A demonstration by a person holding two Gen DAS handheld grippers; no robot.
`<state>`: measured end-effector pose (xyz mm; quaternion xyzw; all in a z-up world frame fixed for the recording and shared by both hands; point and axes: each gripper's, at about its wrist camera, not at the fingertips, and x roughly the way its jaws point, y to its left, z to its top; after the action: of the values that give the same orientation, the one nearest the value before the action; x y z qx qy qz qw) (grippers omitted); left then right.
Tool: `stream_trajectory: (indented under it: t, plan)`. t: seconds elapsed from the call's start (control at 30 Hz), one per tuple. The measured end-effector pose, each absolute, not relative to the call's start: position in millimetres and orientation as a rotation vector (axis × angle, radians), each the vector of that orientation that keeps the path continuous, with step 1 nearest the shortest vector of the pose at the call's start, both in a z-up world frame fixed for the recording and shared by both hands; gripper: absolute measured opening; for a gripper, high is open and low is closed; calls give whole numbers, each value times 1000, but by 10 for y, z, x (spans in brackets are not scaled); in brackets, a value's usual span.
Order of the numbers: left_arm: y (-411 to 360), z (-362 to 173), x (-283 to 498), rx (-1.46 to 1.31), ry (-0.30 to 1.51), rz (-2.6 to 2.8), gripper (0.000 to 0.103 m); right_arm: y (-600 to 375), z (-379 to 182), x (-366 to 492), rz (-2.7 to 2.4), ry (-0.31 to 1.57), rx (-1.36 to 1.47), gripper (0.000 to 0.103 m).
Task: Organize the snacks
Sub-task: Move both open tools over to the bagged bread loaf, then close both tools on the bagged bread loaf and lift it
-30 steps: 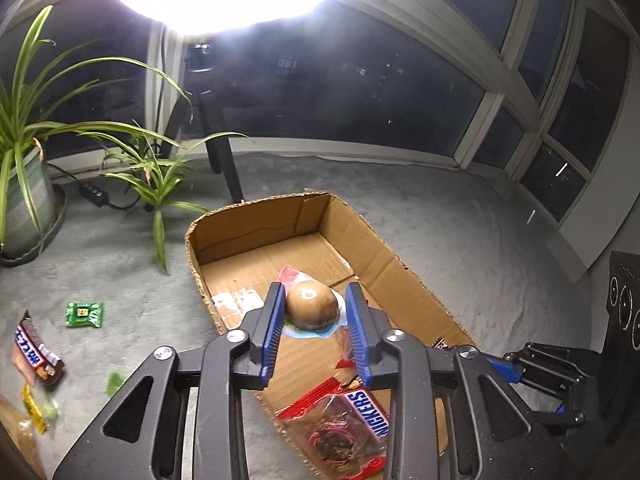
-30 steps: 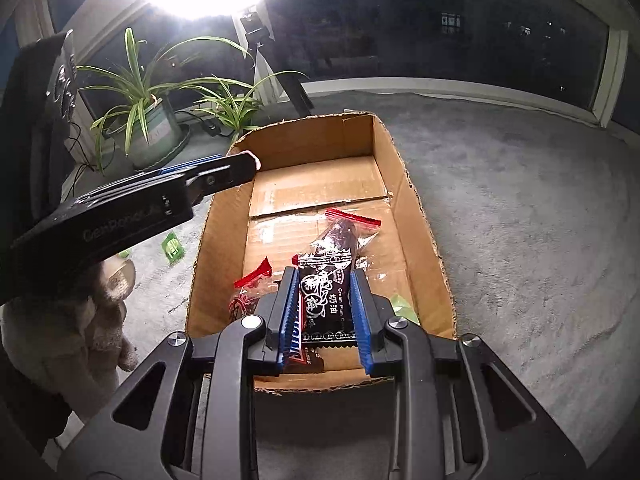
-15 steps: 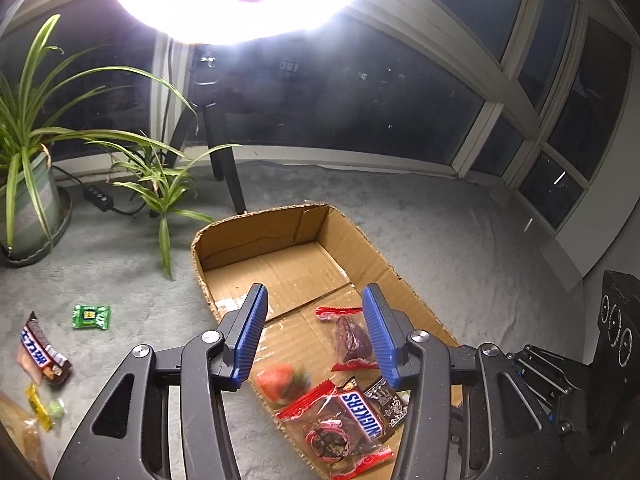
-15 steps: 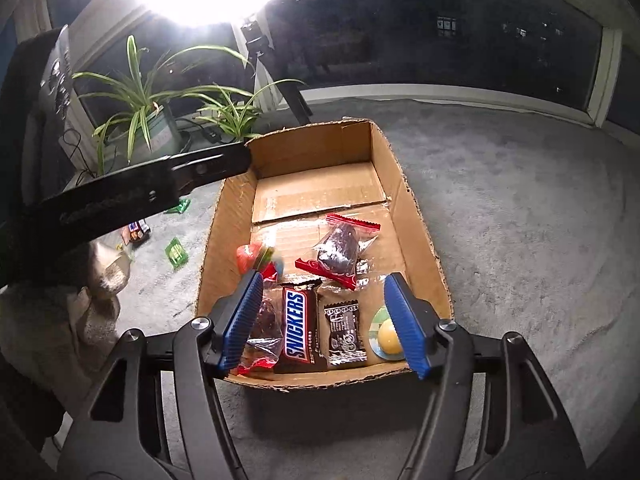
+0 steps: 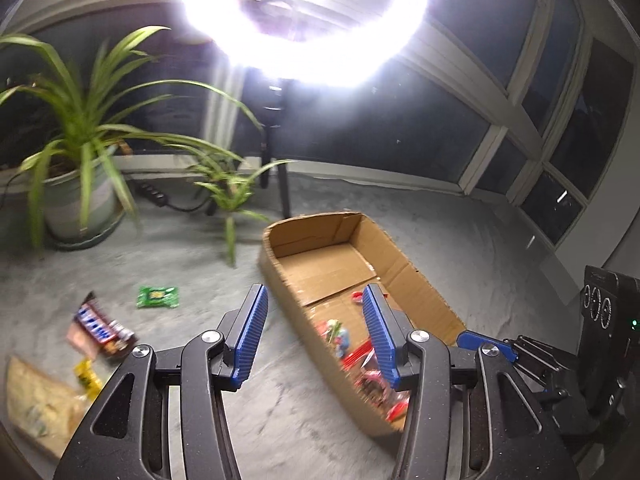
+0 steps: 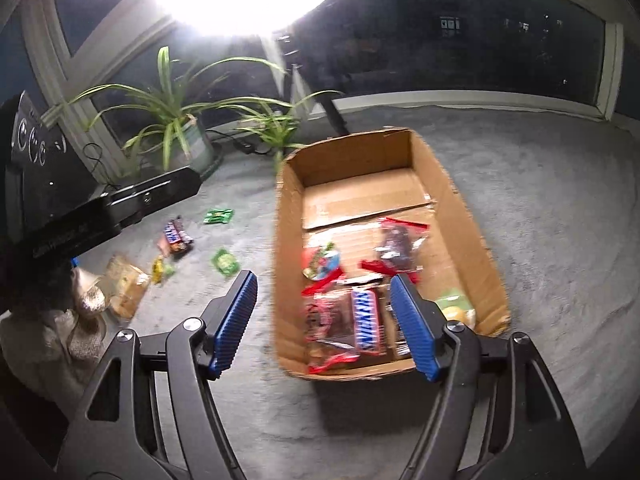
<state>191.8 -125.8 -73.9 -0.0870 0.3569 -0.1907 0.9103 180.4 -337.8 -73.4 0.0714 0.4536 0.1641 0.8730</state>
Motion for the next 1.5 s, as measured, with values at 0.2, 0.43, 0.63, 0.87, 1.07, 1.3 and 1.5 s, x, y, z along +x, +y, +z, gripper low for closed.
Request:
stream_trajectory:
  t: [0.2, 0.43, 0.63, 0.87, 1.07, 1.3, 1.5]
  plan:
    - [-821, -685, 1642, -177, 718, -353, 59, -3093, -692, 1716, 391, 955, 180, 88]
    - [-126, -741, 1329, -192, 742, -273, 59, -2702, -678, 1650, 469, 957, 218, 90]
    - [496, -874, 1132, -218, 778, -196, 59, -2328, -731, 1642, 533, 982, 240, 90]
    - [1113, -1084, 1035, -289, 822, -127, 59, -1853, -907, 1686, 622, 1039, 289, 90]
    - [1436, -1313, 1090, -354, 869, -124, 59, -1448, -1076, 1730, 687, 1095, 300, 90]
    - [1605, -1545, 1187, -397, 912, -123, 59, -1136, -1400, 1840, 714, 1195, 357, 70]
    - [1643, -1694, 1232, -432, 941, -155, 59, -939, -1605, 1915, 731, 1251, 397, 68]
